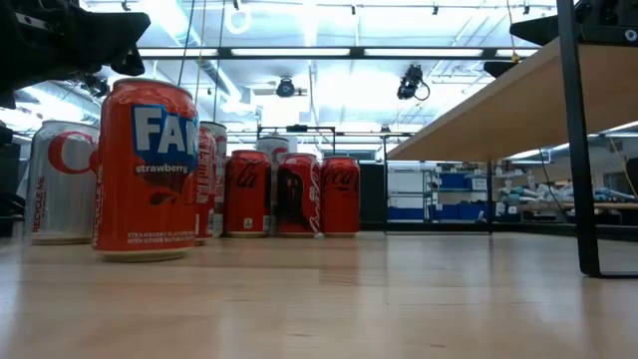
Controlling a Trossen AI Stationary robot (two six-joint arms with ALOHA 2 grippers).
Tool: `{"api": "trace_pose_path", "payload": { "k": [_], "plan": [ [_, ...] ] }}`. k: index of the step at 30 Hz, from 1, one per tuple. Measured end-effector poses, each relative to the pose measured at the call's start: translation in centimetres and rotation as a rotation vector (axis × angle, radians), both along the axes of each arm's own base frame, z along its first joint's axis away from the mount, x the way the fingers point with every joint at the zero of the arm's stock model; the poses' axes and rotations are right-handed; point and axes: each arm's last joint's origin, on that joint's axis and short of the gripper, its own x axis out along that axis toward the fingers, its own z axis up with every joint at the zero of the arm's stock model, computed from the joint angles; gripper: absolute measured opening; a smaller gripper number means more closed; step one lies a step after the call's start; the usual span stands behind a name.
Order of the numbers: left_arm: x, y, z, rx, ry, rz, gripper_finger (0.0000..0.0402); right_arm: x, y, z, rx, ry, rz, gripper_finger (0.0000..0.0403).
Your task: Place canned beverage on shelf
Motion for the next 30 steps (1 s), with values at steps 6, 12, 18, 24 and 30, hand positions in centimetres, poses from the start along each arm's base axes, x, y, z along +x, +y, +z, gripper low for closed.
{"api": "trace_pose_path", "payload": {
  "k": [6, 12, 18, 24, 30],
  "plan": [
    [0.0, 0.0, 0.1, -0.085, 0.005, -0.027, 0.0016, 0.0, 0.0, 0.0, 0.0, 0.0, 0.0, 0.0392],
    [-0.2, 0.0, 0.5, -0.278, -0.016, -0.093, 0.0016, 0.0, -0.1, 0.1, -0.046, -0.004, -0.057, 0.0392],
    [-0.3, 0.0, 0.7, -0.433, -0.019, -0.149, 0.0016, -0.1, -0.2, 0.3, -0.084, -0.022, -0.078, 0.0392],
    [-0.4, 0.0, 1.2, -0.464, -0.064, -0.174, 0.0016, -0.2, -0.3, 0.7, 0.104, -0.088, -0.061, 0.0392],
    [-0.5, 0.1, 1.3, -0.489, -0.084, -0.165, 0.0016, -0.3, -0.4, 0.7, 0.222, -0.113, -0.083, 0.0392]
  ]
}}
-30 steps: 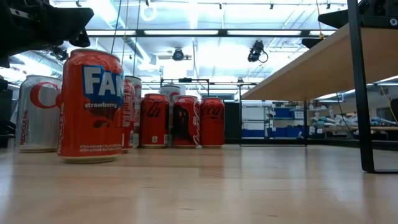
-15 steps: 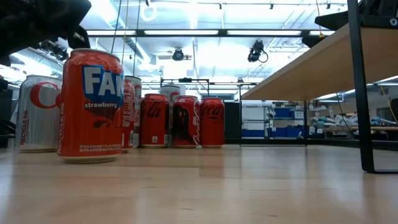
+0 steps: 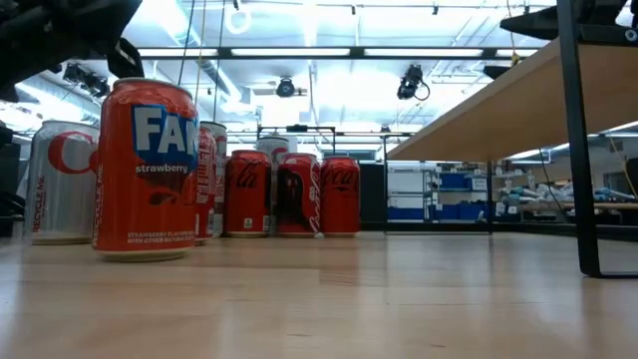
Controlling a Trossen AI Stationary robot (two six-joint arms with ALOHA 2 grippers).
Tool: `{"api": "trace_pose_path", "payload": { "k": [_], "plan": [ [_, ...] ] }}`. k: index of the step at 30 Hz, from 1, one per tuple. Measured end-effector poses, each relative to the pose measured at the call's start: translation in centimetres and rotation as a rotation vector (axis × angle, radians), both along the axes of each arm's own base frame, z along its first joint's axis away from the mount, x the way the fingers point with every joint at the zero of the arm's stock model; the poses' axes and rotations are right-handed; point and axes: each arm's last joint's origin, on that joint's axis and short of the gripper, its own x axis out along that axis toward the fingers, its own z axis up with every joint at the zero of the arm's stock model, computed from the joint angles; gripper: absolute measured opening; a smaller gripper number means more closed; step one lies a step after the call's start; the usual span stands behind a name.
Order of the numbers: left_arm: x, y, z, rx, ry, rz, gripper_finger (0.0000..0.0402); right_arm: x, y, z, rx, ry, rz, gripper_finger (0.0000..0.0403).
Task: Place canned beverage on shelf
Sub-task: Put the right red black soda can on the shelf
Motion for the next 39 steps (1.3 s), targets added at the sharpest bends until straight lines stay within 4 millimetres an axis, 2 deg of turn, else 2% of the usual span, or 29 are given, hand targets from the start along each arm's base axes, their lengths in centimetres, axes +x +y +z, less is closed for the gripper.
{"api": "trace_pose_path", "payload": {
  "k": [10, 13, 23, 34, 39],
  "plan": [
    [-0.2, 0.2, 0.5, 0.032, -0.061, 0.092, 0.0016, -0.2, 0.1, 0.6, -0.005, -0.064, 0.028, 0.0392],
    [-0.2, 0.2, 0.5, 0.035, -0.061, 0.106, 0.0016, -0.2, 0.1, 0.6, -0.045, -0.057, 0.008, 0.0392],
    [-0.3, 0.3, 0.5, 0.083, -0.072, 0.155, 0.0016, -0.8, -0.1, 1.7, -0.013, -0.186, -0.059, 0.0392],
    [-0.6, 1.0, 1.0, 0.157, -0.093, 0.5, 0.0016, -0.8, -0.1, 1.7, 0.033, -0.198, -0.032, 0.0392],
    [-0.8, 1.1, 1.3, 0.125, -0.128, 0.513, 0.0016, -0.6, -0.1, 1.5, 0.088, -0.191, -0.014, 0.0392]
  ]
}}
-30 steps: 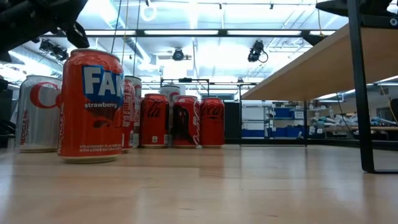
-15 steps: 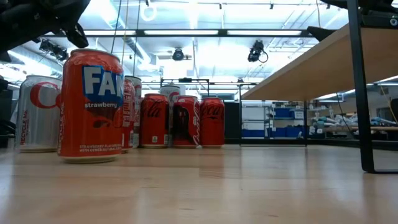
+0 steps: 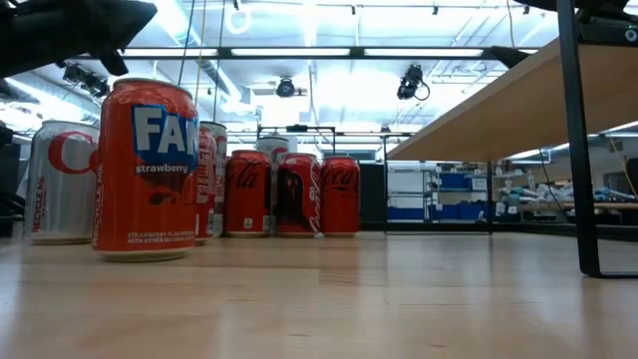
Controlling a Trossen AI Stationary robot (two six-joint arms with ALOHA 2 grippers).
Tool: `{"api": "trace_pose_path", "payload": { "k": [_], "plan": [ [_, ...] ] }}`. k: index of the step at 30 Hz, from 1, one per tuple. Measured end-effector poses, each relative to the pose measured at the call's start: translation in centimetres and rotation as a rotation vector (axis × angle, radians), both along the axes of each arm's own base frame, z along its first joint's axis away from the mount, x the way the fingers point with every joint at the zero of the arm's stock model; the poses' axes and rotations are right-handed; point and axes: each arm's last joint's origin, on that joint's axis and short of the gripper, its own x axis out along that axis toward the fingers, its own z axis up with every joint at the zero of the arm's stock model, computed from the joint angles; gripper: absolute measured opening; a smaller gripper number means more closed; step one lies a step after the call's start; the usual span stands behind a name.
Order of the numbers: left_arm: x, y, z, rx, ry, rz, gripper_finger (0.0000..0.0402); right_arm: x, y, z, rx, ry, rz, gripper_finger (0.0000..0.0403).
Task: Place canned beverage on shelf
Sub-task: Put the right red black soda can on the shelf
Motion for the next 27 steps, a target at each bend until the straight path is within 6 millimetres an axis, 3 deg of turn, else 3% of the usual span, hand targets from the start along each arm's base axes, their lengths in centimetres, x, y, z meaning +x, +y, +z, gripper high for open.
{"api": "trace_pose_path", "payload": {
  "k": [6, 11, 20, 27],
  "plan": [
    [-0.43, 0.04, 0.55, -0.058, -0.092, -0.022, 0.0016, -0.04, -0.22, 0.11, 0.016, -0.007, -0.078, 0.0392],
    [-0.55, 0.33, 0.53, -0.074, -0.082, 0.101, 0.0016, -0.04, -0.23, 0.11, 0.028, -0.012, -0.074, 0.0392],
    [-0.6, 0.34, 0.58, -0.063, -0.083, 0.118, 0.0016, 0.22, -0.45, -0.24, 0.042, 0.04, -0.159, 0.0392],
    [-0.71, 0.34, 0.71, -0.068, -0.103, 0.113, 0.0016, 0.84, -0.36, -0.64, 0.033, 0.09, -0.126, 0.0392]
  ]
}}
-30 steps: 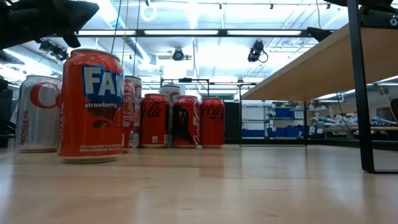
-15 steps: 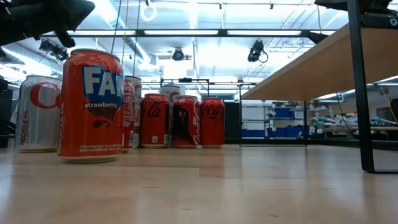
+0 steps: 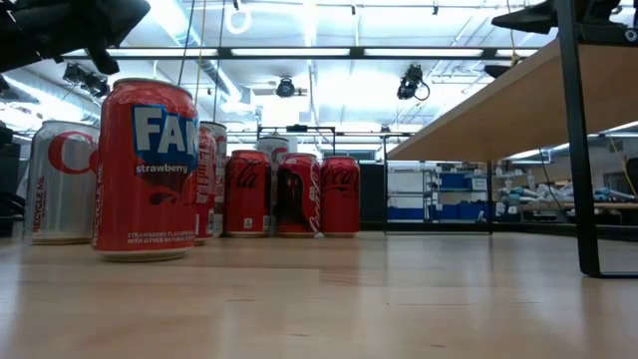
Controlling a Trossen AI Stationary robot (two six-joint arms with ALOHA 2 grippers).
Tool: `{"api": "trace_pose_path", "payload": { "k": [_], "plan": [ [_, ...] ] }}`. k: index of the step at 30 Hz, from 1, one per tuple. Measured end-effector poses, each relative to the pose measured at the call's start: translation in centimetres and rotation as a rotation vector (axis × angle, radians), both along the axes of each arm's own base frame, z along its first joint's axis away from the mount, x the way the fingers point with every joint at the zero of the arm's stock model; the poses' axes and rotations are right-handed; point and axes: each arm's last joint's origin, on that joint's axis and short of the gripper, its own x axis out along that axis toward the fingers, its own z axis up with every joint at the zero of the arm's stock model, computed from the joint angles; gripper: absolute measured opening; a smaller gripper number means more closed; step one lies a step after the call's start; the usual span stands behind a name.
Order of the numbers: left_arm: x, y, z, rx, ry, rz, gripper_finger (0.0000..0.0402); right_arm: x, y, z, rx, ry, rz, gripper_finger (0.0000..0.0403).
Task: Place canned beverage on shelf
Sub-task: Put the right red black soda can on the shelf
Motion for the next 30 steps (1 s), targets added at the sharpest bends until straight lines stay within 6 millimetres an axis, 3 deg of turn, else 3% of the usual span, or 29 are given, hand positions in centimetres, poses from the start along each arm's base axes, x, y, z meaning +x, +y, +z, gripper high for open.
{"api": "trace_pose_path", "payload": {
  "k": [24, 30],
  "plan": [
    [-0.05, -0.03, 0.07, 0.035, 0.007, 0.016, 0.0016, 0.61, 0.06, -0.51, 0.007, 0.057, 0.025, 0.0392],
    [-0.06, -0.02, 0.08, 0.03, 0.005, 0.018, 0.0016, 0.37, 0.0, 0.04, -0.077, 0.036, -0.027, 0.0392]
  ]
}}
